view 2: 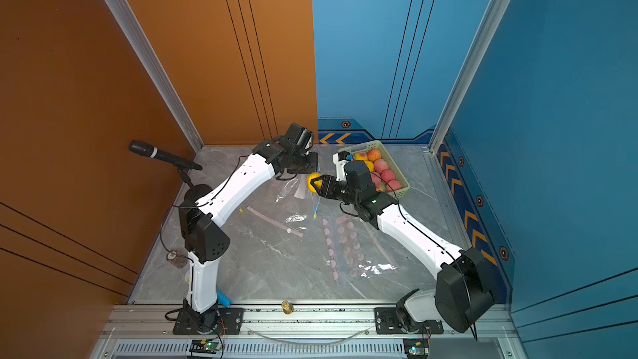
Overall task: Place the peach in a zip-top bag and seal the zipper
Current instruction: Place the peach in the zipper food storage bag.
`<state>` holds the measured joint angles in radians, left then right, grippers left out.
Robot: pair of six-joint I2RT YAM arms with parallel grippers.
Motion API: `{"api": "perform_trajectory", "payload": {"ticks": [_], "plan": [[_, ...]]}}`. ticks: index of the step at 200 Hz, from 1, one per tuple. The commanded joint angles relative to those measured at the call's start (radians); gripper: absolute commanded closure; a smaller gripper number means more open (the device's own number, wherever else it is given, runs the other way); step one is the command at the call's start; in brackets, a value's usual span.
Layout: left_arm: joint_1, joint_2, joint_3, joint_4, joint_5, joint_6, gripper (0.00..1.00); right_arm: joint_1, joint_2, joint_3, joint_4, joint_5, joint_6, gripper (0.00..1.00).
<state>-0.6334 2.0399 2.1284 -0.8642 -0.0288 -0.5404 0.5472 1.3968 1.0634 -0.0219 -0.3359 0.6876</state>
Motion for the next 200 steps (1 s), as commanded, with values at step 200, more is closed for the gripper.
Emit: {"api": "perform_trajectory", "payload": {"ticks": [200], "plan": [[-0.053, -0.172, -0.098, -0.003, 0.048, -0.069, 1.00, 0.019, 0.039, 0.092, -0.175, 0.211, -0.086, 0.18]]}}
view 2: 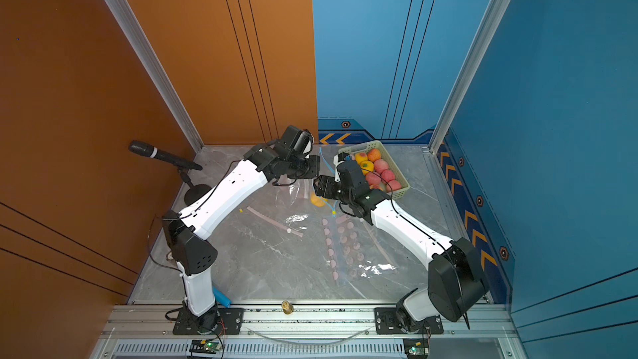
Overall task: Place the peach in a zip-top bag and seal the zipper
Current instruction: Place the peach in the zipper food storage bag.
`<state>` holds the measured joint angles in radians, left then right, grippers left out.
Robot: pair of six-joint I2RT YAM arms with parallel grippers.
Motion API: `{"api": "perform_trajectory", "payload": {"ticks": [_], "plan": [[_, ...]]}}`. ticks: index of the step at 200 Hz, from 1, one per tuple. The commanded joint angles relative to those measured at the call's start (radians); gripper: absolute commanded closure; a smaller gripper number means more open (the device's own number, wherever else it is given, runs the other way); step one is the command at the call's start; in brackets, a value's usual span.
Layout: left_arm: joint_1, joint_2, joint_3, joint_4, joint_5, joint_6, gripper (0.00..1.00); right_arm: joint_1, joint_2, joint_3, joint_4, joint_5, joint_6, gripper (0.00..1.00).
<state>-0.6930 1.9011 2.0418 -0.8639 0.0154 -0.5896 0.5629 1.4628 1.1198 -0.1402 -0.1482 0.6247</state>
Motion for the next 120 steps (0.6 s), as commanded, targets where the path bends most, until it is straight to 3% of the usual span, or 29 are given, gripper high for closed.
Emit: {"api": "perform_trajectory", "payload": {"ticks": [1, 76, 120], "plan": [[0.007, -0.033, -0.011, -0.003, 0.004, -0.021, 1.00, 0.004, -0.027, 0.036, -0.057, 0.023, -0.023, 0.18], [0.027, -0.041, -0.028, -0.006, -0.019, -0.046, 1.00, -0.051, -0.175, 0.080, -0.216, 0.035, -0.053, 0.28], [0.023, -0.063, -0.071, -0.005, -0.054, -0.016, 1.00, -0.227, -0.163, 0.121, -0.405, 0.057, -0.050, 0.32]]}}
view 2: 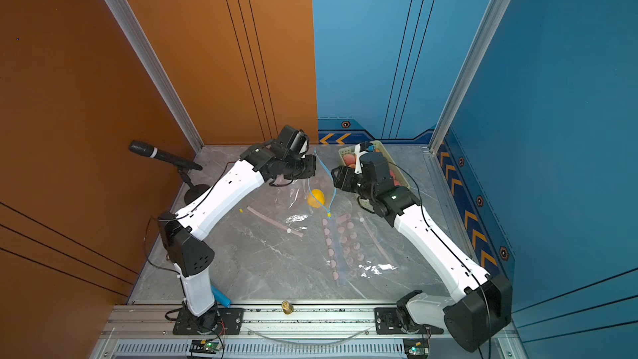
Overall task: Place the peach in a zip-top bag and seal the zipper
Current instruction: Place the peach in the zipper food storage bag, then pick up the peach from the basket.
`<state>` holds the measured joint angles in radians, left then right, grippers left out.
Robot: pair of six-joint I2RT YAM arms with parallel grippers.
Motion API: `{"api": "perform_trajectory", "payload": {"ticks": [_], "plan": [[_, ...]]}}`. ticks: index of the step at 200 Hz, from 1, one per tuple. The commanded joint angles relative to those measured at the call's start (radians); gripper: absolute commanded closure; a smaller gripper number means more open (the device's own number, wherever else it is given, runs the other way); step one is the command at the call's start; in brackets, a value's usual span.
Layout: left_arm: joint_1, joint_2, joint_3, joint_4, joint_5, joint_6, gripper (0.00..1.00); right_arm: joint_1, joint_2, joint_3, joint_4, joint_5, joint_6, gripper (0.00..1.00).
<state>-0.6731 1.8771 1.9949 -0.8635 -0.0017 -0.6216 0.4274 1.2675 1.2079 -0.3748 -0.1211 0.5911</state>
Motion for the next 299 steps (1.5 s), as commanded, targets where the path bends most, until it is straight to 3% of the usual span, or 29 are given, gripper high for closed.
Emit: {"api": "perform_trajectory", "payload": {"ticks": [1, 62, 119, 213, 299], "plan": [[0.003, -0.040, -0.026, -0.005, -0.038, 0.017, 1.00, -0.096, 0.035, 0.035, -0.176, 0.029, -0.018, 0.32], [0.000, -0.057, -0.039, -0.005, -0.055, 0.036, 1.00, -0.288, 0.343, 0.206, -0.350, 0.083, -0.176, 0.27], [-0.003, -0.063, -0.048, -0.005, -0.078, 0.040, 1.00, -0.319, 0.647, 0.449, -0.497, 0.186, -0.325, 0.24], [-0.003, -0.045, -0.049, -0.003, -0.074, 0.038, 1.00, -0.346, 0.902, 0.709, -0.511, 0.110, -0.326, 0.22], [-0.001, -0.029, -0.041, -0.004, -0.067, 0.036, 1.00, -0.337, 1.009, 0.777, -0.522, 0.090, -0.318, 0.27]]}}
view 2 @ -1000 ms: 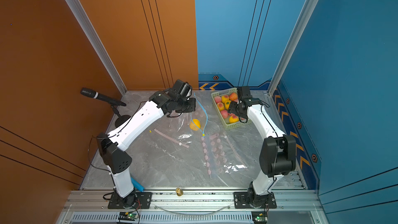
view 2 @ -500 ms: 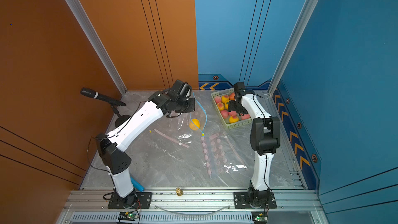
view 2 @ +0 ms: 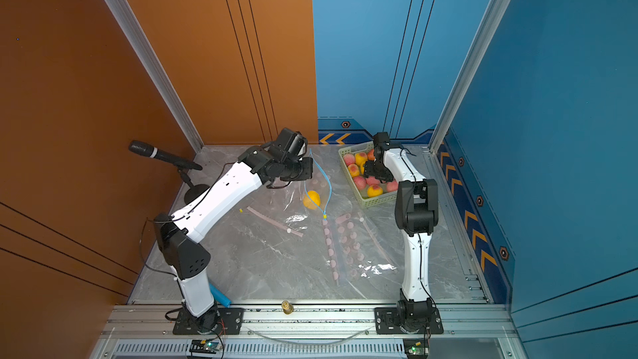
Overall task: Place the peach in a zip-top bag and seal the zipper
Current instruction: Pick up the peach from the basket.
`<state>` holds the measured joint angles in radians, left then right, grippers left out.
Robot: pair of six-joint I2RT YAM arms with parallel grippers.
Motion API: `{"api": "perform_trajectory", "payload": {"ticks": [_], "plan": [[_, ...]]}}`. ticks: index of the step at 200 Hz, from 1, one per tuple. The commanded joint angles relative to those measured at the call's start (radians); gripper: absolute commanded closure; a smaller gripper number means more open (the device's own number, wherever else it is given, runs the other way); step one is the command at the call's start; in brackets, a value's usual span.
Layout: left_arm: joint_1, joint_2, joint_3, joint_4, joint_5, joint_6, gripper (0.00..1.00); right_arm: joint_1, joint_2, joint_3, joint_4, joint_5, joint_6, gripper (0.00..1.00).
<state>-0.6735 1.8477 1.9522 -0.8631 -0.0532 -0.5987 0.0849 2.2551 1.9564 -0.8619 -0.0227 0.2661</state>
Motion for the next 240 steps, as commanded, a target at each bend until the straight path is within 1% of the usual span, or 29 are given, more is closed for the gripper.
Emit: {"api": "perform_trajectory", "payload": {"ticks": [1, 20, 61, 92, 117, 133, 164, 167, 186, 193, 197, 240], "plan": [[-0.001, 0.001, 0.001, -0.005, -0.016, 0.013, 1.00, 0.006, 0.022, 0.028, -0.035, -0.008, 0.007, 0.27], [0.000, 0.000, 0.000, -0.004, -0.016, 0.014, 1.00, 0.006, 0.035, 0.027, -0.032, -0.004, 0.011, 0.29], [0.000, 0.002, -0.006, -0.005, -0.017, 0.008, 1.00, 0.007, 0.055, 0.032, -0.033, 0.000, 0.009, 0.27], [0.002, 0.002, -0.009, -0.004, -0.019, 0.007, 1.00, 0.009, 0.030, 0.026, -0.034, -0.001, 0.006, 0.39], [0.003, 0.001, -0.009, -0.004, -0.023, 0.006, 1.00, 0.015, -0.024, 0.013, -0.034, -0.003, 0.002, 0.48], [0.006, 0.004, -0.007, -0.004, -0.017, 0.004, 1.00, 0.022, -0.067, 0.003, -0.033, 0.001, 0.003, 0.52], [0.017, 0.013, -0.002, -0.006, -0.003, -0.003, 1.00, 0.043, -0.173, -0.049, -0.022, 0.006, 0.005, 0.54], [0.018, 0.014, 0.000, -0.007, -0.002, -0.005, 1.00, 0.046, -0.210, -0.060, -0.017, 0.006, 0.005, 0.55], [0.025, 0.018, 0.007, -0.006, -0.001, -0.009, 1.00, 0.064, -0.318, -0.134, 0.020, -0.006, 0.016, 0.56], [0.026, 0.019, 0.009, -0.006, -0.001, -0.009, 1.00, 0.071, -0.364, -0.154, 0.038, -0.021, 0.021, 0.56], [0.026, 0.018, 0.011, -0.006, -0.003, -0.010, 1.00, 0.076, -0.390, -0.199, 0.052, -0.033, 0.023, 0.57], [0.033, 0.020, 0.013, -0.006, -0.002, -0.015, 1.00, 0.154, -0.689, -0.448, 0.236, -0.172, 0.104, 0.58]]}}
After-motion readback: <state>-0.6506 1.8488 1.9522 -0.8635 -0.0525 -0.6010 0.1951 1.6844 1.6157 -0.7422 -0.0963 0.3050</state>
